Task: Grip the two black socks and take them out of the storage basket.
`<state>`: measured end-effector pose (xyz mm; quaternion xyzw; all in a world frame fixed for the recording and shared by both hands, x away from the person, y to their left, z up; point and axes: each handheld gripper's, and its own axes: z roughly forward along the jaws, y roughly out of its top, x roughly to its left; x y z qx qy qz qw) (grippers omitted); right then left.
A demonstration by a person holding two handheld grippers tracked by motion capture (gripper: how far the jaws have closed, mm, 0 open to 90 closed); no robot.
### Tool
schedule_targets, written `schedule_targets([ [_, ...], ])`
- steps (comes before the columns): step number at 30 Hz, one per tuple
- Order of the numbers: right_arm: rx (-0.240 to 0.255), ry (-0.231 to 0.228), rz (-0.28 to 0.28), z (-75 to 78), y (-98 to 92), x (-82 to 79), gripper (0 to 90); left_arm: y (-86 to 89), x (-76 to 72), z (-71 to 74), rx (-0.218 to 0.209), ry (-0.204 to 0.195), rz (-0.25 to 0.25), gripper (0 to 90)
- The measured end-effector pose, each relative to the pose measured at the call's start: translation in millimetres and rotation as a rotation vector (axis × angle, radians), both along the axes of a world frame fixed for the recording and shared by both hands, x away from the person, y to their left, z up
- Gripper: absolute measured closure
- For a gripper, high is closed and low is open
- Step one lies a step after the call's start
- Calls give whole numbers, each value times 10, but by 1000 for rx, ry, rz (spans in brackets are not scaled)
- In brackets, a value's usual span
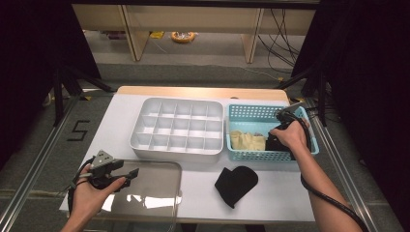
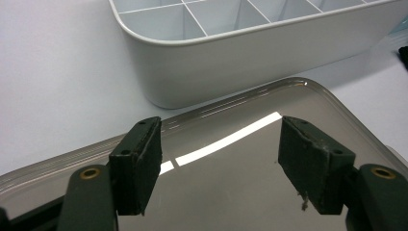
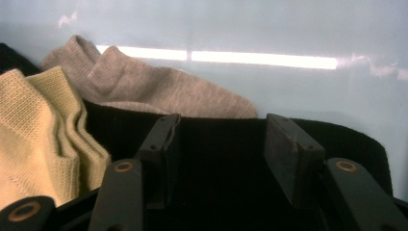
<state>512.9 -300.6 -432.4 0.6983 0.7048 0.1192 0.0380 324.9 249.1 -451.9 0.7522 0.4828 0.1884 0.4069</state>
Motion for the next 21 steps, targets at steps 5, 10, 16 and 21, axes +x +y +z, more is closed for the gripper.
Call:
schedule_targets([
  [5,-24,1,9,-24,2,3,445,2,1,1,-2,2,-3,315],
  [10,-33,1,5,-47,-4,9,425,1,1,0,-4,2,-1,315],
  [16,-18,0,-7,-80,-5,12,429,2,1,-3,-5,1,-2,314],
  [21,-38,12,18,-103,-9,17,457,13,1,0,5,6,-9,314],
])
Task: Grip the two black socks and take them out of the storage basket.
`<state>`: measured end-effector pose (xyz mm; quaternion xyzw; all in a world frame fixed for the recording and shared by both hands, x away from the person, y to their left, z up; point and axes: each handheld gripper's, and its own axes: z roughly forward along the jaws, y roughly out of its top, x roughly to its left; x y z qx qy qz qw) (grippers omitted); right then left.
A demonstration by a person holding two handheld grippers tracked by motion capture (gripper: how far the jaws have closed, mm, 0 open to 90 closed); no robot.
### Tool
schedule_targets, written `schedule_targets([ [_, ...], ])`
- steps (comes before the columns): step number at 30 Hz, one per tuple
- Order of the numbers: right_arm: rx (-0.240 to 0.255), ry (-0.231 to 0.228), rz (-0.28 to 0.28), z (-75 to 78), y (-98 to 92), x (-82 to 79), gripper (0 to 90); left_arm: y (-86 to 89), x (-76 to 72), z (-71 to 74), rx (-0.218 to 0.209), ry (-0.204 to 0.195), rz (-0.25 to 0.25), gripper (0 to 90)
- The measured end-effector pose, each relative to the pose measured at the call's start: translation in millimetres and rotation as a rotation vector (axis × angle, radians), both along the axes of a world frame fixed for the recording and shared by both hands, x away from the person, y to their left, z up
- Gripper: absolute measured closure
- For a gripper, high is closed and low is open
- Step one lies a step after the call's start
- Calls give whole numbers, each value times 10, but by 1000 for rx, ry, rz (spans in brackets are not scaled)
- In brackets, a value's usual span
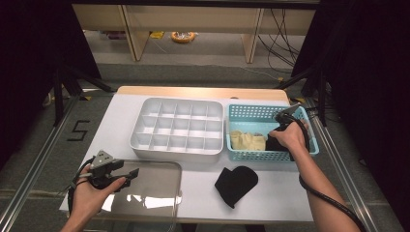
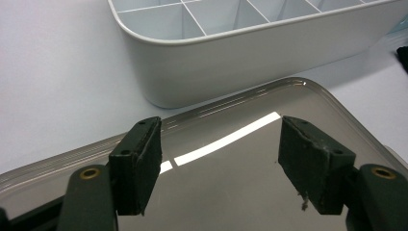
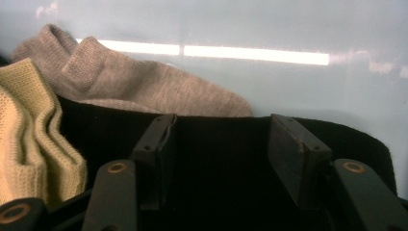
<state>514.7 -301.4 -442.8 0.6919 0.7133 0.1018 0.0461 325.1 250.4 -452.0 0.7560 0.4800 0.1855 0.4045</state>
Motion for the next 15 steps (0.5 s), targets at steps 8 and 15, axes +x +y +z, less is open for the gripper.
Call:
schedule_targets([
  [8,23,6,-9,-7,30,7,561,-1,-1,-3,-14,3,8,314],
  [15,45,69,-41,33,77,2,775,6,-3,2,-6,1,7,313],
])
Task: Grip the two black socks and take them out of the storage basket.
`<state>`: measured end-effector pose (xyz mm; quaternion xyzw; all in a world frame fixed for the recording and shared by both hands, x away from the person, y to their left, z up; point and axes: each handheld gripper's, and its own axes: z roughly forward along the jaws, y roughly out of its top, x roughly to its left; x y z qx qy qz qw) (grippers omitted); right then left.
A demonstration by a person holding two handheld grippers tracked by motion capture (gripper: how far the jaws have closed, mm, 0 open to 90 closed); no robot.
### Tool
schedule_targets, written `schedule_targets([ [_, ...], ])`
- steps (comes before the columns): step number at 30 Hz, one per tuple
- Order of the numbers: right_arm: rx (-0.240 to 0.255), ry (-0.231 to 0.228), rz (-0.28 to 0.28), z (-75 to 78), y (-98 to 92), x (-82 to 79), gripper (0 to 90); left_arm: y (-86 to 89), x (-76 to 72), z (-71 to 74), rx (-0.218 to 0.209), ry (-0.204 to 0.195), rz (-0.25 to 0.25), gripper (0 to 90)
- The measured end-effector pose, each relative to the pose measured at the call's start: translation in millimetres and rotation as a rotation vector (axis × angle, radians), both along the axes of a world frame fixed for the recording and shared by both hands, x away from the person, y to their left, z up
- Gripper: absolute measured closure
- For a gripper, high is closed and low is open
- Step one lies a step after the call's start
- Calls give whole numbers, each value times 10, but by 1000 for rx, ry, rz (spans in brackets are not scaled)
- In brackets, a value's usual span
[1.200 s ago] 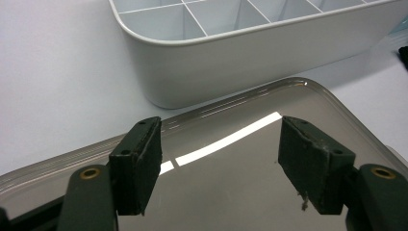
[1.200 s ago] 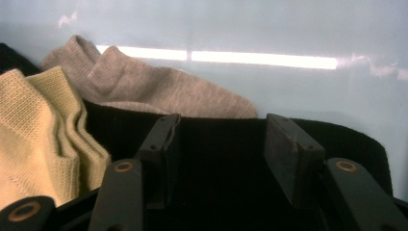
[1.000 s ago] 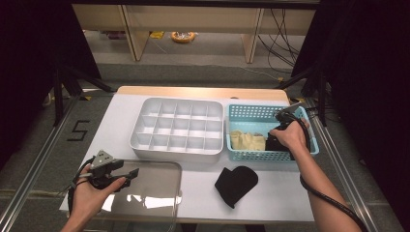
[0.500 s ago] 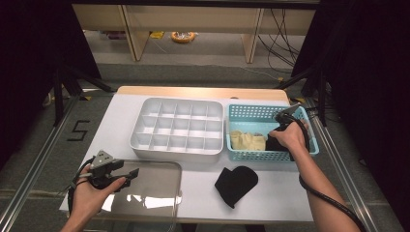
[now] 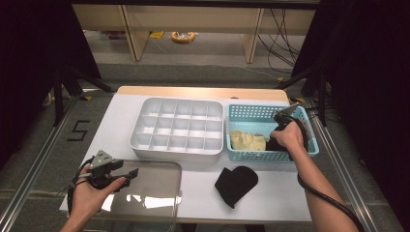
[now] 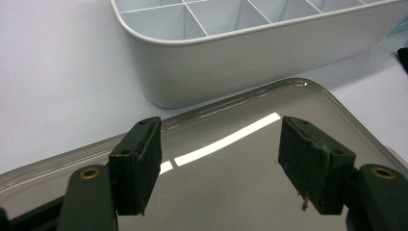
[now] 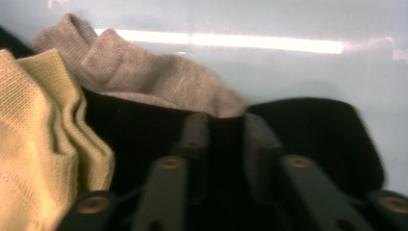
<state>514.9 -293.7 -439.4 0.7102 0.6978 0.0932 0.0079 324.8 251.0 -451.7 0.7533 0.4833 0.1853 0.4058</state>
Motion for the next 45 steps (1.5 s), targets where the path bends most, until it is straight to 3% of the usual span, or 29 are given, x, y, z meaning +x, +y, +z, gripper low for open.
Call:
schedule_targets([
  [1,-22,-13,69,-3,-60,0,786,1,1,0,1,-1,0,314],
  [2,3,-3,-9,12,-3,-9,799,1,1,1,1,0,0,313],
  [3,2,2,-4,24,-8,-13,803,1,2,0,2,0,0,313],
  [4,-1,-19,13,23,-32,-15,808,0,2,0,2,0,1,313],
  [5,11,-28,-4,16,-25,-28,810,0,3,-1,1,1,1,314],
  [6,12,-1,-6,46,-23,-26,811,-1,3,-3,1,0,0,313],
  [11,48,-32,-38,193,-31,-72,811,-14,1,1,-10,-5,9,313],
  [12,34,-56,11,234,-79,-81,810,-16,3,-4,-17,-12,7,313],
  [15,31,-89,24,322,-103,-115,808,-19,-3,5,-11,-6,6,313],
  [17,38,-87,-5,374,-92,-141,807,-19,-3,6,-8,-6,5,313],
  [22,42,-98,-4,446,-133,-178,801,-18,-4,8,-7,-6,2,313],
  [23,47,-95,-49,464,-102,-190,797,-21,-5,8,-7,-7,5,313],
  [24,40,-105,-38,476,-114,-195,799,-21,-3,8,-7,-6,5,313],
  [25,52,-89,-63,496,-109,-203,800,-21,-3,8,-6,-7,4,313],
  [26,42,-96,-56,496,-118,-207,801,-24,-3,8,-7,-7,5,313],
  [27,36,-109,-15,499,-160,-207,803,-24,-3,8,-6,-7,3,313],
  [34,52,-110,-1,457,-105,-236,790,-26,-9,15,-3,-10,0,313],
  [40,67,-49,-37,310,-75,-225,697,-18,-3,7,-17,-4,5,313],
  [42,71,-59,-22,266,-97,-226,668,-17,-3,10,-7,-7,0,313],
  [45,67,-27,-40,250,-95,-234,681,-20,-4,12,-5,-6,-2,313],
])
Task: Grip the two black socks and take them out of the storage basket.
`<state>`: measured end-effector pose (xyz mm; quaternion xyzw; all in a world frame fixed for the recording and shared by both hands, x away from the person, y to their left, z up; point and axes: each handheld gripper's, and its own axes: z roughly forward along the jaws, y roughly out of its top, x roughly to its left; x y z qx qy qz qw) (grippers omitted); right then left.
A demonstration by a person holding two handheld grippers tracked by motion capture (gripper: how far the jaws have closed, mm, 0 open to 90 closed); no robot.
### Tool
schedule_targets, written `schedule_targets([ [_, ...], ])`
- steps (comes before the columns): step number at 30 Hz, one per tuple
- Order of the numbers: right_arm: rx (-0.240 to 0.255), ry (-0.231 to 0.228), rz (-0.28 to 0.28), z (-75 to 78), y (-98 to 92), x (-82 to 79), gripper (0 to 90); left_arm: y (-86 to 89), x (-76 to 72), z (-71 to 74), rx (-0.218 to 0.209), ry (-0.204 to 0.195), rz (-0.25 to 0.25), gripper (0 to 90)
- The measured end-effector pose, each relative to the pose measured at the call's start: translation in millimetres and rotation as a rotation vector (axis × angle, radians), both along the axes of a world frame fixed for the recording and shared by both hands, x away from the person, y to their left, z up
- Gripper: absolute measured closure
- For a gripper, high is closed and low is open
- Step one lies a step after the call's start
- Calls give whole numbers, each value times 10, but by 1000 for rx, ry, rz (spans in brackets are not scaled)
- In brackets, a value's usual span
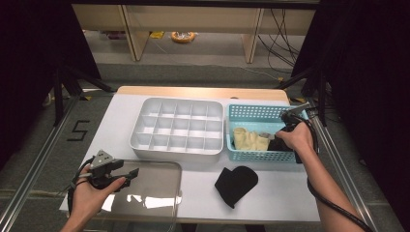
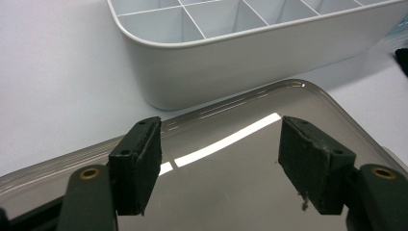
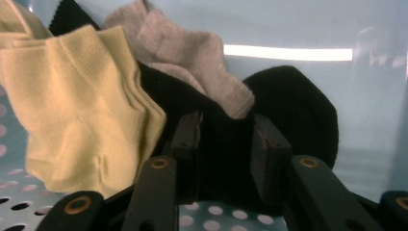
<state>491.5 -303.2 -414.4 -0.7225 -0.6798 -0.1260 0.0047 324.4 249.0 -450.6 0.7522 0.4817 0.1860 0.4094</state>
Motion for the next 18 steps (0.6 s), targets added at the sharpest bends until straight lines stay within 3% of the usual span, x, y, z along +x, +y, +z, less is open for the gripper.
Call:
schedule_targets([
  [2,-27,-17,44,-25,-42,-17,685,2,0,2,1,-1,0,313],
  [3,-5,16,-21,-10,-4,-24,692,1,-1,2,-1,-1,3,313],
  [4,-32,14,8,-12,-27,-27,704,2,-1,2,-1,-1,3,313],
  [5,-20,23,-27,-10,-13,-36,742,1,-2,2,-1,-3,3,313],
  [6,-34,42,-5,0,-33,-39,765,2,-2,4,-1,-1,3,313],
  [8,-27,58,-23,17,-40,-51,793,-4,-2,1,-11,-8,4,313],
  [9,-54,27,34,12,-91,-48,797,-4,-5,5,-7,-6,7,313],
  [10,-57,28,25,32,-89,-55,800,-2,-4,5,-7,-8,8,313],
  [11,-30,54,-46,72,-32,-66,801,-2,-3,3,-12,-6,8,313],
  [12,-41,38,-35,90,-39,-72,801,-3,-2,0,-16,-4,12,313],
  [13,-58,12,15,105,-85,-76,799,-2,1,-2,-17,-3,10,313],
  [14,-27,33,-68,154,-20,-85,794,-1,2,0,-16,0,8,313],
  [17,-28,-10,-66,263,-7,-109,790,5,2,8,6,-3,1,313],
  [18,-48,-35,-14,286,-42,-112,791,3,1,9,6,-2,1,313],
])
